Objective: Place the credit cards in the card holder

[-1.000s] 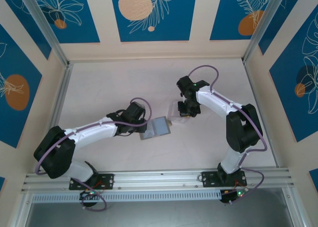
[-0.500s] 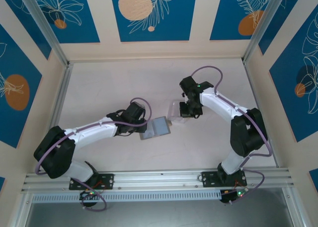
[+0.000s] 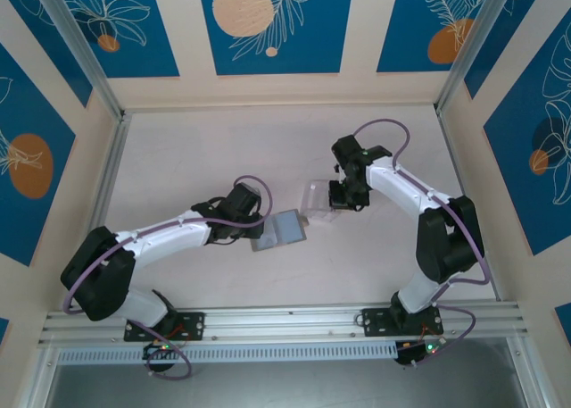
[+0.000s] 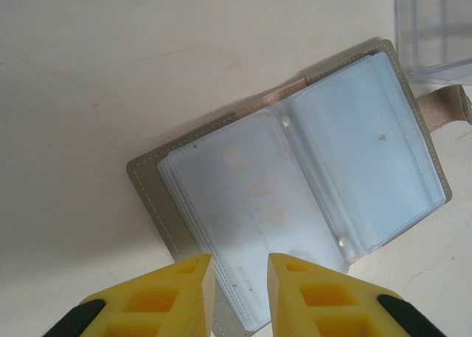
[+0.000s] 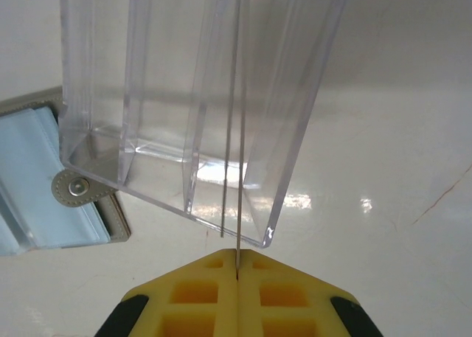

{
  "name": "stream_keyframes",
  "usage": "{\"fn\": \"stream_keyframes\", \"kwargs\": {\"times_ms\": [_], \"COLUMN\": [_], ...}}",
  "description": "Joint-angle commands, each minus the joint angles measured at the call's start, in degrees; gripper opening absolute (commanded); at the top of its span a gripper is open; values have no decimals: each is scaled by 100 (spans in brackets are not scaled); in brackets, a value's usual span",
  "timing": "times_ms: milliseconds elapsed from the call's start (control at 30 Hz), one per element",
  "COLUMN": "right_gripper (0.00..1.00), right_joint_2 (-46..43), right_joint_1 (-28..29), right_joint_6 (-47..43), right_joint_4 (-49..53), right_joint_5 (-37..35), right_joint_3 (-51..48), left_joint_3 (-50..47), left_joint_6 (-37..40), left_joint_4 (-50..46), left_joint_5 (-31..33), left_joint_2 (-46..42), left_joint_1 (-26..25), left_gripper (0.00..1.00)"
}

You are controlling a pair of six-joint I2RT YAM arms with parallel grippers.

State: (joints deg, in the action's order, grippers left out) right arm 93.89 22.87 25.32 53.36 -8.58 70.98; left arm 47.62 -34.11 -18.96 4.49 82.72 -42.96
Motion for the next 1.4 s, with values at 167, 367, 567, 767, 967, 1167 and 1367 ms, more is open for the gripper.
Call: {"fn": "stream_keyframes", "kwargs": {"times_ms": [167, 367, 567, 767, 967, 1167, 1367], "right_gripper": [0, 0, 0, 0, 0, 0, 0], "right_joint_2": [-736, -1301, -1713, -1937, -1465, -953, -522], "right_joint_1": [-271, -547, -657, -361, 560, 1105, 1374], "right_joint_6": [327, 276, 152, 32, 94, 175, 175], "right_joint_4": [84, 116, -7, -544, -1631, -2690, -3234], "right_joint_5": [-8, 145, 478, 1481, 2120, 2567, 2710], "right_joint_3": [-341, -547, -673, -771, -842, -1076, -1244], "left_joint_3": [11, 13, -31, -77, 101, 487, 591], "left_joint_6": [46, 68, 30, 54, 65, 228, 340], "left_joint_4": [-106, -99, -42, 29, 141, -91, -385], "left_joint_5": [-80, -106, -245, -506, -842, -819, -464], "left_joint_2": [-10, 16, -10, 27, 424, 861, 1030], "left_joint_1": [65, 91, 123, 211, 306, 306, 266], "left_gripper": [25, 25, 25, 25, 25, 25, 25]}}
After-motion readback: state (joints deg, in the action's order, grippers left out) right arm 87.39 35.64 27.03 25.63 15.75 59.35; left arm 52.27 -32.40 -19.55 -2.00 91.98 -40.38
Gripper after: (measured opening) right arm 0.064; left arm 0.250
